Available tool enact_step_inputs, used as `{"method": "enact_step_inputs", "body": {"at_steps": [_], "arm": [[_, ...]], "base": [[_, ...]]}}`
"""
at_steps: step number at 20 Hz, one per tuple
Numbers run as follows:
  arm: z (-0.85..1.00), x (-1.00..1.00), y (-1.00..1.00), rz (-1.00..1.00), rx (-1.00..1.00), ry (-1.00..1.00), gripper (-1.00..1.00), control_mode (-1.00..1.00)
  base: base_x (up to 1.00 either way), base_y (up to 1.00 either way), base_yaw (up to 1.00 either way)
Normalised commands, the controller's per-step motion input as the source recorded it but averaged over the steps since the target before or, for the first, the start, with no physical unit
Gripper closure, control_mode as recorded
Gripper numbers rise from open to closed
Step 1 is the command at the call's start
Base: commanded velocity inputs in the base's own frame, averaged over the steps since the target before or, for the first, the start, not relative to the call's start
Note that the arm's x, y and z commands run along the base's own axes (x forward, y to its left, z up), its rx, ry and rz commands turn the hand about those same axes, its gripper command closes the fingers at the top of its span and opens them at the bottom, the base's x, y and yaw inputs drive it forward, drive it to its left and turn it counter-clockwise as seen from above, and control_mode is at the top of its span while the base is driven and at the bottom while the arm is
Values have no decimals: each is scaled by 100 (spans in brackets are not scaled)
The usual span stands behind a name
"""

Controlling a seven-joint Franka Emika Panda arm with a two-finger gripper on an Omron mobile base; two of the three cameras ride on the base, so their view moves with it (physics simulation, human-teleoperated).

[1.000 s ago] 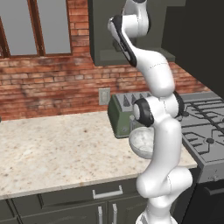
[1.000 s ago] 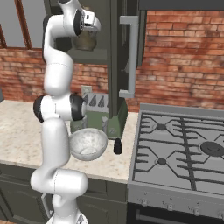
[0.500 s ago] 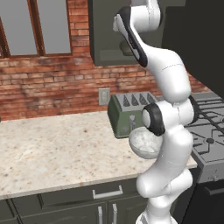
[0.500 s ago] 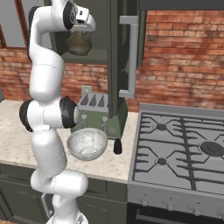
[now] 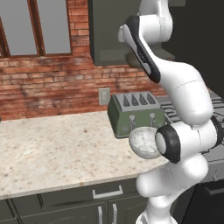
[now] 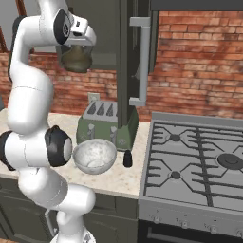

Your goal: Retrieve the bottle and the shaker from the cabinet and place them next to the mixing bowl on the counter. Then add garlic from the fridge to the mixing bowl.

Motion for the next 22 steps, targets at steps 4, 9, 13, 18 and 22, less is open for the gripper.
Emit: {"method": "enact_step_inputs", "body": {"at_steps": [4, 9, 13, 18, 22], "arm": [[-9, -100, -2, 0, 0, 0, 100, -100], [-12, -100, 0, 0, 0, 0, 100, -100], [-16, -90, 0, 0, 0, -3, 100, -100], [-27, -84, 3, 0, 0, -5, 100, -100], [-42, -66, 19, 0, 0, -1, 100, -100]], "base": [[0, 0, 0], [0, 0, 0], [0, 0, 0], [0, 0, 0], [0, 0, 0]]}}
